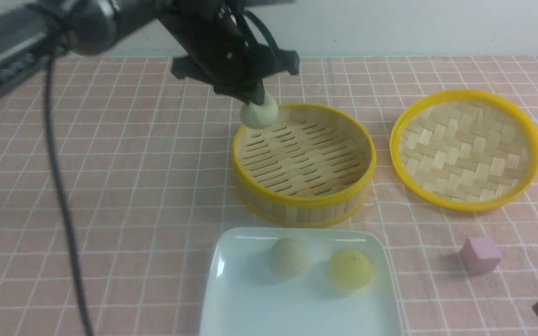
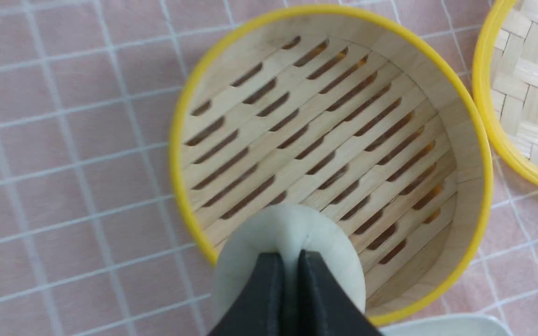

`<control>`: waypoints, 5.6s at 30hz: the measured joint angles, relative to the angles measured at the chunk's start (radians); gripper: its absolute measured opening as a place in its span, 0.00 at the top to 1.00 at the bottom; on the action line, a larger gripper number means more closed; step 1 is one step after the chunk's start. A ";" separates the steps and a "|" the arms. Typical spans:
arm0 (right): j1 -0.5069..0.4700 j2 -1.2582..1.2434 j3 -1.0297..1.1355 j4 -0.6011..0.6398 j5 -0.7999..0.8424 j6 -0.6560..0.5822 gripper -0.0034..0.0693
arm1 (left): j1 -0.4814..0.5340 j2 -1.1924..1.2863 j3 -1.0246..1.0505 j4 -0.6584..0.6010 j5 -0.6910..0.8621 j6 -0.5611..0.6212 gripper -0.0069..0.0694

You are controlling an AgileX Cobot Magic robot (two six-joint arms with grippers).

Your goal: Put the steamed buns into the plate on the pink tablecloth.

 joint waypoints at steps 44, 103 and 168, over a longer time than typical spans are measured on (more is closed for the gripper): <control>0.000 -0.642 -0.006 0.099 0.125 0.064 0.86 | -0.180 -0.108 0.642 -0.105 -0.220 -0.109 0.40; -0.512 -0.887 0.712 0.010 -0.563 -0.019 0.93 | -0.181 -0.320 0.602 0.079 -0.128 -0.109 0.91; -0.526 -0.887 0.713 0.012 -0.567 -0.019 0.81 | 0.454 -1.817 1.864 0.110 -0.729 -0.015 0.86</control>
